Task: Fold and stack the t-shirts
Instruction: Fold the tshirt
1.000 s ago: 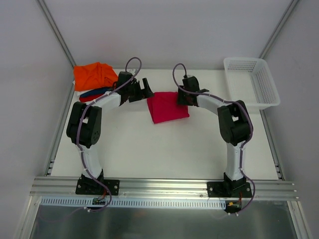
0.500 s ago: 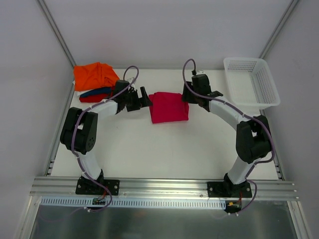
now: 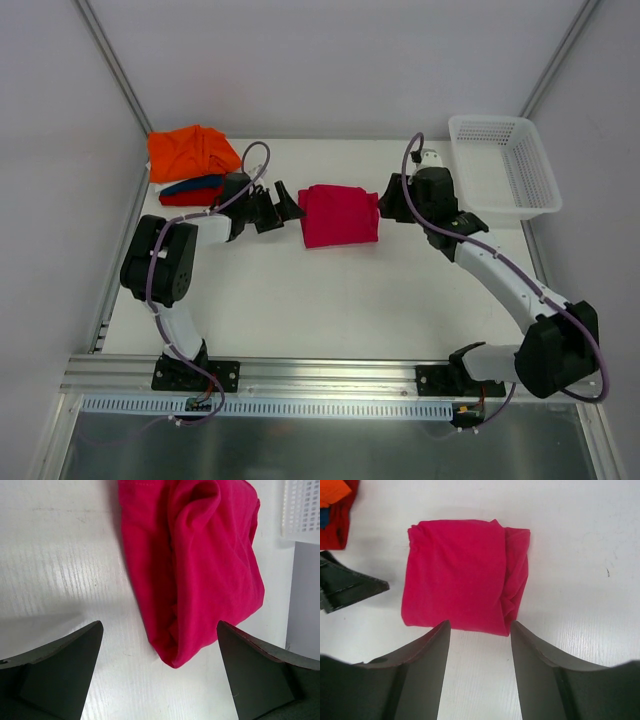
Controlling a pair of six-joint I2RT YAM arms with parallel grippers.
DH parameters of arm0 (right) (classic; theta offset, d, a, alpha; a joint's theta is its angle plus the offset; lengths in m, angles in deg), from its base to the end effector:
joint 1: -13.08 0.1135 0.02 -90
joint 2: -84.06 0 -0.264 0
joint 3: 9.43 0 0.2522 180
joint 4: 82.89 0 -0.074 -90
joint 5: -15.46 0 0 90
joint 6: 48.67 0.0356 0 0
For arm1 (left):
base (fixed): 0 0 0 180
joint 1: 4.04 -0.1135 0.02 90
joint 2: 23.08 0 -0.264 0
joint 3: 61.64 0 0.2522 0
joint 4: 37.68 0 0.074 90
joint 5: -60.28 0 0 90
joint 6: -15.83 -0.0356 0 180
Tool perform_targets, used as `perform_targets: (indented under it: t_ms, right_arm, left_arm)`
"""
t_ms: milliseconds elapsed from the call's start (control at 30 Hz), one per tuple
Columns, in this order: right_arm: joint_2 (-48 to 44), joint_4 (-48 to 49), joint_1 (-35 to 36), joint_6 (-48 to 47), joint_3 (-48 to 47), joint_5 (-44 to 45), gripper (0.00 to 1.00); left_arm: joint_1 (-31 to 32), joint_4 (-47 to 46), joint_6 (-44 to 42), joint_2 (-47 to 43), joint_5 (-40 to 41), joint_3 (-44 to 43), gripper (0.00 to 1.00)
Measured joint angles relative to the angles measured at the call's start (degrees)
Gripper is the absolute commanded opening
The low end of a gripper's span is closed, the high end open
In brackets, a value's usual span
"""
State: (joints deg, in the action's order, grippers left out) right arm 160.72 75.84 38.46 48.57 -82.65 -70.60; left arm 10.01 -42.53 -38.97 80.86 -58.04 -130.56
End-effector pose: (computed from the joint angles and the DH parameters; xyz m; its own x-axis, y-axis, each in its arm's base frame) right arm 0.2814 0.1308 0.3095 -0.4215 -0.0608 -0.9048 -0.3207 0.9433 0.0860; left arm 0.3657 -0.1089 0.1721 -0.7509 -0.3352 -0.5690 0.2187 0.6868 -0.6932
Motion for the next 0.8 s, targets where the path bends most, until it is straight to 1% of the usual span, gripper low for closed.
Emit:
perform_targets:
  t_ms: [100,267,600,800]
  right_arm:
    - [-3.61,-0.04,0.22,0.04,1.22,-0.59,0.54]
    - [-6.40,0.02,0.37,0.26,2.19,-1.81,0.54]
    - [-10.19,-0.46,0.44,1.05,3.87,-3.63,0.54]
    - [-10.71,-0.55,0.44,1.11,3.87,-4.31,0.54]
  left_arm:
    - [-0.76,-3.67,1.62,1.38,-1.16,0.83,0.99]
    - [-1.42,-8.26,4.31,4.26,-2.36,1.57,0.99]
    - [-1.40,-16.65,9.05,9.01,-5.55,0.17,0.99]
    - [-1.38,-21.75,12.26,11.74,-8.11,-0.46,0.99]
